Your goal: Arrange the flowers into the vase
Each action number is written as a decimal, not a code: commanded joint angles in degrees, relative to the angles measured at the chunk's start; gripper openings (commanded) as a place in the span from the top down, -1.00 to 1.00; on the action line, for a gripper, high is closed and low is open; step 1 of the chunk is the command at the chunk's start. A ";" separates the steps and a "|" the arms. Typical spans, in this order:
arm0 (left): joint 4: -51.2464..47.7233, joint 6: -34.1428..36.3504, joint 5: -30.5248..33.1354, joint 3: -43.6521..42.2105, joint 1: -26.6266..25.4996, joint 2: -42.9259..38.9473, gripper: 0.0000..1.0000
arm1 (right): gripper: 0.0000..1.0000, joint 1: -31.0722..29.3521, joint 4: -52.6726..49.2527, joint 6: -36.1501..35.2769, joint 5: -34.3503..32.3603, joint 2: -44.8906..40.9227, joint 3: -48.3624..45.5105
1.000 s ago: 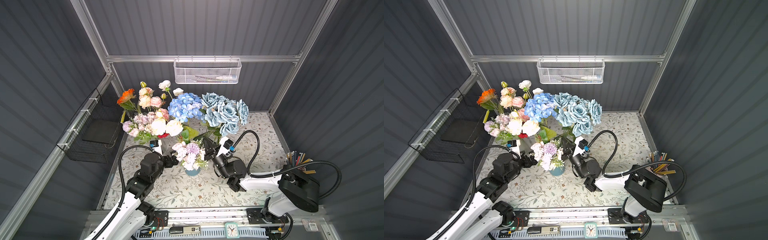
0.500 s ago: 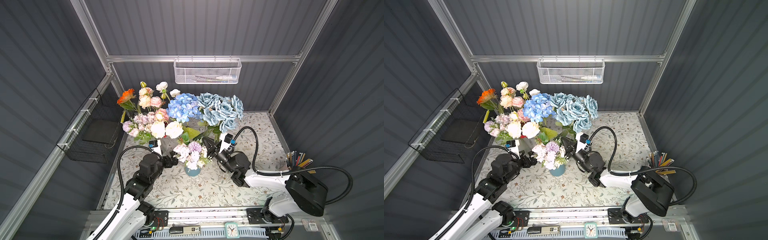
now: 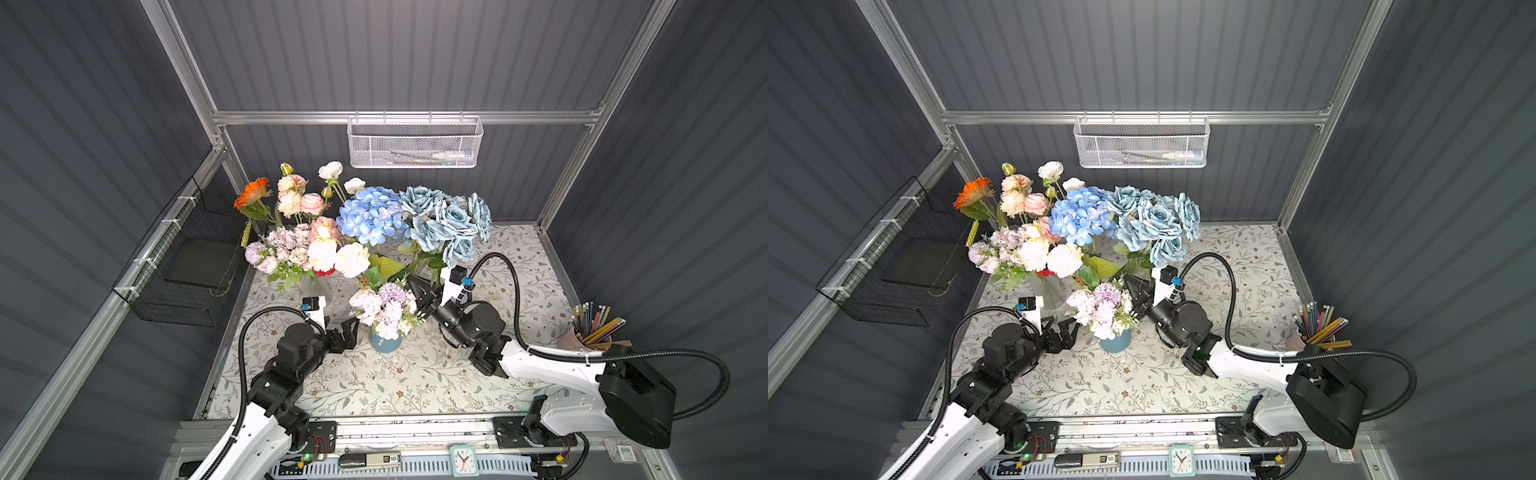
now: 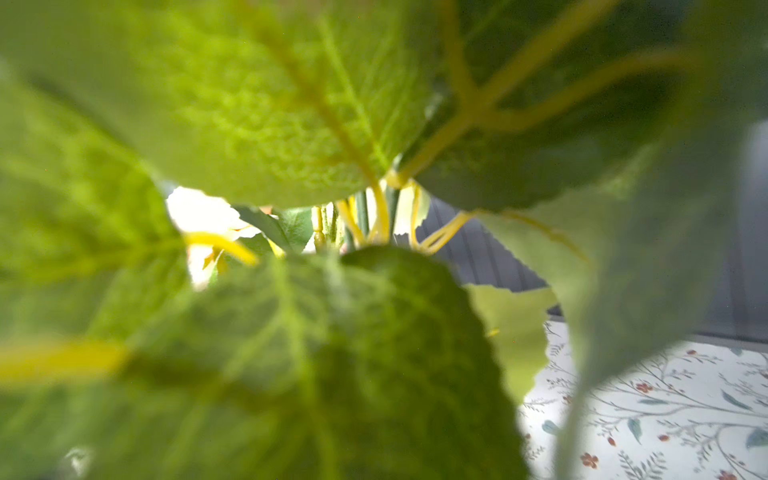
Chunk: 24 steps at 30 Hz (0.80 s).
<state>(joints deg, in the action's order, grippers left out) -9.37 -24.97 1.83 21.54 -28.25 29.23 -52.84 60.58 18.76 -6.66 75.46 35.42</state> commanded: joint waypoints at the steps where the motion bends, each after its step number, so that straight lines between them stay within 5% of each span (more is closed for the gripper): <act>1: 1.19 2.36 -1.88 -0.90 -0.74 -0.32 -1.00 | 1.00 -0.25 -5.27 0.07 -1.34 -2.36 3.93; 9: 8.81 3.71 4.36 -4.30 -7.93 -2.20 -1.00 | 1.00 -0.51 -11.29 1.55 -0.99 -4.28 9.18; 15: 14.45 6.41 13.27 -5.02 -19.22 -0.87 -1.00 | 1.00 -1.02 -15.91 0.19 -1.37 -4.70 13.21; 20: 23.32 11.67 23.15 -4.49 -30.43 5.00 -1.00 | 1.00 -1.13 -16.78 0.51 -2.47 -4.28 13.45; 24: 31.79 14.17 27.56 -3.83 -34.22 10.87 -1.00 | 1.00 -1.39 -16.80 1.32 -2.62 -3.83 13.07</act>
<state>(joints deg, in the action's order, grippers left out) 13.50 -14.87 22.79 16.86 -60.99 37.89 -53.58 43.59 19.35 -9.02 71.83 47.31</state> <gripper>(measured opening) 0.998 0.052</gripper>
